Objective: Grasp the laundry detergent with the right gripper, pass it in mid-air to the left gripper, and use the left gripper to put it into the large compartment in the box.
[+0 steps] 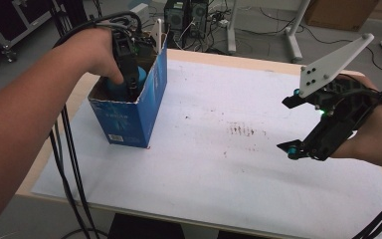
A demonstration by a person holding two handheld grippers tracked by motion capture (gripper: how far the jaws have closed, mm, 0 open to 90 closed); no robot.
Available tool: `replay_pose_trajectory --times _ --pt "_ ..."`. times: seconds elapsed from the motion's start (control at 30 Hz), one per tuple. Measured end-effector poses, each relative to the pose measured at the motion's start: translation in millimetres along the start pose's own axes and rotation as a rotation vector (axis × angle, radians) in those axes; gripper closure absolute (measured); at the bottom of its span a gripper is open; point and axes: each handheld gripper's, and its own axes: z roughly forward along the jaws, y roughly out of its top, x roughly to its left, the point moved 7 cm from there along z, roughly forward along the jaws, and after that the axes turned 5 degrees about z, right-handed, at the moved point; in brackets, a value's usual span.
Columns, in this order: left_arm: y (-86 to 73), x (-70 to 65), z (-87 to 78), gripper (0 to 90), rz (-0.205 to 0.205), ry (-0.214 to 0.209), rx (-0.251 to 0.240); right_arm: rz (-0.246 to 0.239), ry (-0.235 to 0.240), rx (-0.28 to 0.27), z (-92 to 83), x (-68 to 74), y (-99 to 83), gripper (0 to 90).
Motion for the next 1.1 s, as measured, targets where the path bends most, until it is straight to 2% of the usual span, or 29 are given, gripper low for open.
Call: replay_pose_trajectory --times 0.1,0.23,0.27,0.43,0.57,0.63,0.77,0.97,1.1 --pt "0.8 1.1 -2.3 35.3 -0.012 -0.007 -0.02 0.003 -0.002 0.002 -0.2 0.0 -1.2 0.6" --pt "-0.1 1.1 -5.0 31.8 -0.023 -0.019 -0.019 0.004 -0.004 0.005 -0.7 0.3 -2.0 0.6" --pt "-0.4 0.5 -7.7 31.8 -0.029 -0.034 -0.023 0.003 -0.006 0.009 -0.4 0.7 -2.5 0.6" --pt "-1.7 0.0 -14.5 29.5 -0.032 -0.04 -0.02 0.0 -0.008 0.011 0.0 1.8 -2.5 0.6" --pt "-2.6 -0.4 -25.5 28.6 -0.04 -0.04 -0.022 0.002 -0.006 0.004 -1.2 1.3 -2.7 0.6" --pt "-3.1 -0.9 -28.7 24.1 -0.052 -0.059 -0.02 0.003 -0.003 0.005 -2.5 0.8 -3.4 0.6" --pt "-2.3 -0.5 -37.9 24.0 -0.063 -0.065 -0.032 0.01 -0.004 0.0 -6.2 -0.9 -3.7 0.6" --pt "-2.1 -2.6 -53.3 22.0 -0.073 -0.056 -0.027 0.002 -0.007 0.008 -13.0 -2.9 -2.7 0.6" --pt "-0.9 -8.0 -66.6 20.2 -0.058 -0.044 -0.023 0.002 -0.003 0.022 -16.0 -5.7 -3.1 0.6"
